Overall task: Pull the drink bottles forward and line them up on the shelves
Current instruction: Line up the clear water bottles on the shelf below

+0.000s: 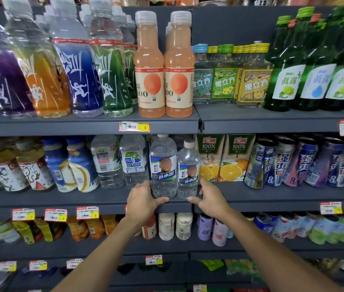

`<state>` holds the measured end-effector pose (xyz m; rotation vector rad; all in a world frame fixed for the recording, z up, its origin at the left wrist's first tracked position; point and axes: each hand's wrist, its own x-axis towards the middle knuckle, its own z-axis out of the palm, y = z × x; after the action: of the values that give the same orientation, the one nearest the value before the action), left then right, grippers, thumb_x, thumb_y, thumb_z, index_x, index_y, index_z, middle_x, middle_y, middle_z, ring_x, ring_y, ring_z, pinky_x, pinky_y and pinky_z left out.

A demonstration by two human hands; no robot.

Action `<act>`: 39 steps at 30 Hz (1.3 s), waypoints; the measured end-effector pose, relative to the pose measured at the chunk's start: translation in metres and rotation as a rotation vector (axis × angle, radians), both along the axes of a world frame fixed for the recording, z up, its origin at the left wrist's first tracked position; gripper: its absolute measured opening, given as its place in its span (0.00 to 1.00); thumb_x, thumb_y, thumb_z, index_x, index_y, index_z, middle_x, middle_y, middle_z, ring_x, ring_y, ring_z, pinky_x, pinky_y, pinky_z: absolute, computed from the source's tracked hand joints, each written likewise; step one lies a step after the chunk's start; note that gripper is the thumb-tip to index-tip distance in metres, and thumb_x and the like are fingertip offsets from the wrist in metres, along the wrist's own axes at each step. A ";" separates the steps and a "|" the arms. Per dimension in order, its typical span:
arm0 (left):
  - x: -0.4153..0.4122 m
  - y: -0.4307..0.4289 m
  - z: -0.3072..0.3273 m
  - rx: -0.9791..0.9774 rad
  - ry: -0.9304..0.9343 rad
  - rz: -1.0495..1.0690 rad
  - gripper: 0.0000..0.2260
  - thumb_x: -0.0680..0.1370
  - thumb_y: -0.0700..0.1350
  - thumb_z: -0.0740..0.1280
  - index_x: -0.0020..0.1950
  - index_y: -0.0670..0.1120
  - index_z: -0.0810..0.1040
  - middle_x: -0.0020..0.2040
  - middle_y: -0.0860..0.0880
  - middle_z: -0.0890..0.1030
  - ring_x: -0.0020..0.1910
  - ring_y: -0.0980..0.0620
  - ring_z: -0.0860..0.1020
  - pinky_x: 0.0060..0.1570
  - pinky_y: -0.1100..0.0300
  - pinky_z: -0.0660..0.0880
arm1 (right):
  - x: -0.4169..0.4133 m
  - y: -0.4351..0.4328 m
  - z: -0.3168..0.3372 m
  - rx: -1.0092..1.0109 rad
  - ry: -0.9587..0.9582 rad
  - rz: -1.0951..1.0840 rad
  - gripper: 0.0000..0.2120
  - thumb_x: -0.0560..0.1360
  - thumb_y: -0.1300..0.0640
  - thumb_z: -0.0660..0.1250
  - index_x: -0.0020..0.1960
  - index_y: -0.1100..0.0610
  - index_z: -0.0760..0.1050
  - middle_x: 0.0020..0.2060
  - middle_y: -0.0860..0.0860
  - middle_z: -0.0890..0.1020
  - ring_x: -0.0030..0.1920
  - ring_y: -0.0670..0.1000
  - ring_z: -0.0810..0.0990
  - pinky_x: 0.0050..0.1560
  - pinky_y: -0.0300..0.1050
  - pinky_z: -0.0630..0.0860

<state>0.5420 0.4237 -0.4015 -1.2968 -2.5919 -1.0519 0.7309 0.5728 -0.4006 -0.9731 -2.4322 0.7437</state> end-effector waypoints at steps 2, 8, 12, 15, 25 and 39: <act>0.001 0.000 0.000 -0.004 -0.006 0.002 0.31 0.63 0.65 0.79 0.57 0.48 0.78 0.50 0.50 0.81 0.51 0.49 0.78 0.49 0.54 0.77 | 0.000 -0.001 -0.001 0.007 0.001 -0.003 0.25 0.74 0.47 0.76 0.66 0.49 0.70 0.43 0.37 0.69 0.42 0.38 0.71 0.40 0.34 0.65; 0.006 -0.002 0.003 -0.003 0.009 0.014 0.28 0.64 0.63 0.79 0.54 0.48 0.77 0.49 0.49 0.81 0.50 0.49 0.78 0.47 0.56 0.75 | -0.003 -0.006 0.002 0.010 -0.017 -0.025 0.23 0.75 0.50 0.74 0.65 0.53 0.70 0.50 0.45 0.73 0.55 0.50 0.74 0.56 0.46 0.72; 0.008 -0.004 0.008 -0.029 0.014 0.009 0.24 0.65 0.63 0.79 0.48 0.50 0.73 0.48 0.49 0.81 0.49 0.48 0.78 0.46 0.55 0.75 | -0.005 -0.010 0.004 -0.006 -0.032 -0.043 0.22 0.75 0.51 0.74 0.64 0.53 0.69 0.55 0.50 0.76 0.58 0.53 0.76 0.60 0.50 0.74; 0.007 -0.006 0.012 -0.098 0.036 0.002 0.28 0.65 0.65 0.77 0.54 0.48 0.76 0.52 0.49 0.81 0.52 0.48 0.78 0.51 0.52 0.77 | -0.003 -0.010 0.002 0.008 -0.021 -0.053 0.24 0.75 0.49 0.75 0.65 0.53 0.69 0.56 0.49 0.77 0.58 0.53 0.76 0.59 0.49 0.74; -0.031 -0.055 0.015 0.167 -0.014 0.058 0.16 0.77 0.62 0.67 0.54 0.51 0.80 0.43 0.57 0.79 0.45 0.55 0.78 0.45 0.55 0.77 | -0.020 -0.063 -0.015 0.109 0.310 -0.405 0.36 0.69 0.43 0.77 0.70 0.56 0.68 0.58 0.50 0.75 0.61 0.52 0.73 0.64 0.50 0.72; -0.091 -0.099 -0.006 0.326 -0.283 0.159 0.20 0.77 0.56 0.71 0.62 0.47 0.72 0.48 0.55 0.77 0.48 0.52 0.78 0.47 0.55 0.74 | -0.120 -0.148 -0.014 -0.089 0.770 -0.982 0.27 0.72 0.55 0.76 0.65 0.65 0.70 0.60 0.61 0.73 0.59 0.61 0.75 0.57 0.56 0.74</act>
<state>0.4510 0.3245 -0.4077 -0.9095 -2.5053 -1.6429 0.6106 0.4248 -0.4147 -1.3895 -1.0741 0.6595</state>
